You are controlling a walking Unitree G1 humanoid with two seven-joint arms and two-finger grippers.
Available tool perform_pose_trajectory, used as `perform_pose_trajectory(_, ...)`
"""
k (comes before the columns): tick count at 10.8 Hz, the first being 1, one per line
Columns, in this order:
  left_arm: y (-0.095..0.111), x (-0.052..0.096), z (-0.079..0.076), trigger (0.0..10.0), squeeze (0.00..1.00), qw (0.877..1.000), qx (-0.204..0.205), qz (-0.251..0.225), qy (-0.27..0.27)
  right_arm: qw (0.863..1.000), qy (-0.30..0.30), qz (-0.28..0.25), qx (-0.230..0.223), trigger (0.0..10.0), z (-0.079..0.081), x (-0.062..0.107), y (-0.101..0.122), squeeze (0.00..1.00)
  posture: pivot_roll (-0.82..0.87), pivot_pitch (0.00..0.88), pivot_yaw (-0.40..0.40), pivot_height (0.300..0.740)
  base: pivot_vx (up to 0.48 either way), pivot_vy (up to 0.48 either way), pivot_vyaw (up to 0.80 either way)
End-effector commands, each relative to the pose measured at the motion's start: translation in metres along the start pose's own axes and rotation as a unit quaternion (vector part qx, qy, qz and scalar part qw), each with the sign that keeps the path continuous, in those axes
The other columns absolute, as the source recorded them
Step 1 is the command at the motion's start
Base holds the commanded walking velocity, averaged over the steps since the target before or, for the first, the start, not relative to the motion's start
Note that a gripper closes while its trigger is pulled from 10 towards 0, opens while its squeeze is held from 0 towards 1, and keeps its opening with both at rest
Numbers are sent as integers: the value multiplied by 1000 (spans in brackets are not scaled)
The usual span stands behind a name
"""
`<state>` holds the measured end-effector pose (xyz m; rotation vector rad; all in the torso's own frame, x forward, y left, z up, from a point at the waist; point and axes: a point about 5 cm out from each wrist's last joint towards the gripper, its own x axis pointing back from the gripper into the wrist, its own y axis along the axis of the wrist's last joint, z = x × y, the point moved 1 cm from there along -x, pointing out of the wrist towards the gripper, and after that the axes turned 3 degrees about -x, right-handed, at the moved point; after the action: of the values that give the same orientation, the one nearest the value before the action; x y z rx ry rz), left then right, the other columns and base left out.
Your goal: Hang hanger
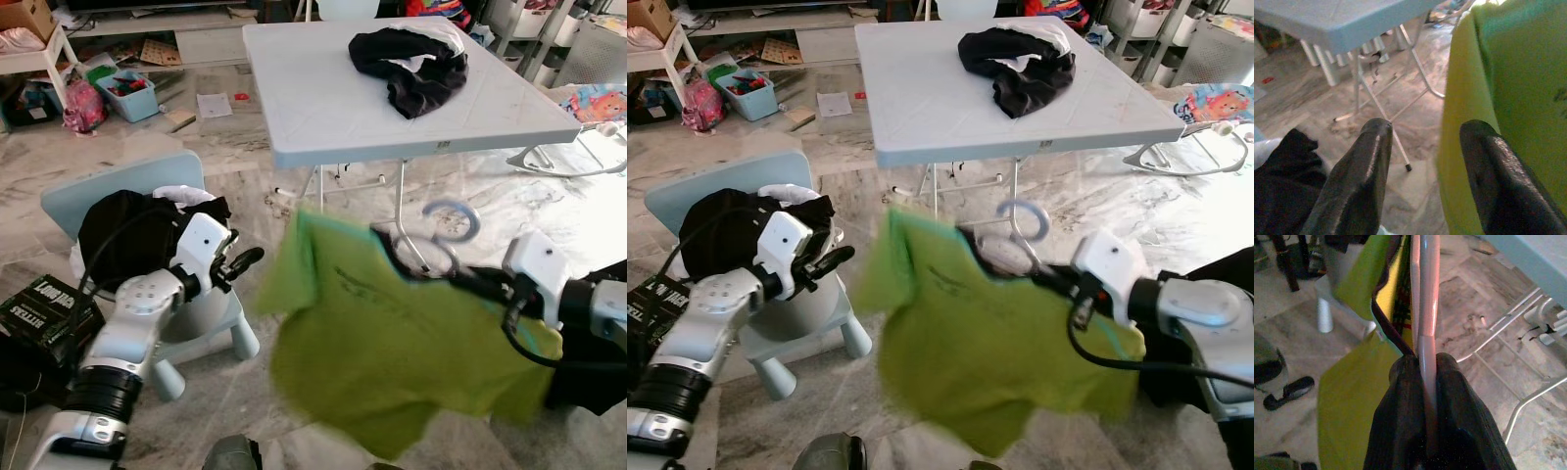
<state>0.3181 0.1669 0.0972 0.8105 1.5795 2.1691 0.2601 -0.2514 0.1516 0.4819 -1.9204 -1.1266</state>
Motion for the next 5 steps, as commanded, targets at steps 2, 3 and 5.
perform_pose_trajectory(2, 15, 0, -6, 10000, 1000, 998, -11, -39, -46, 999, 8, -15, 32, 10000, -13, 0, 10, 0, -106, 0, -30, 740, 0, 0, 0)
perform_pose_trajectory(3, 15, 2, -13, 10000, 1000, 996, -1, -41, -73, 999, 14, -23, 23, 10000, -19, 2, 13, 0, -105, 0, -28, 740, 0, 0, 0)
perform_pose_trajectory(5, 13, 5, -21, 10000, 1000, 993, -16, -36, -110, 998, 41, -30, 32, 10000, -22, -1, 21, 0, -102, 0, -28, 740, 0, 0, 0)
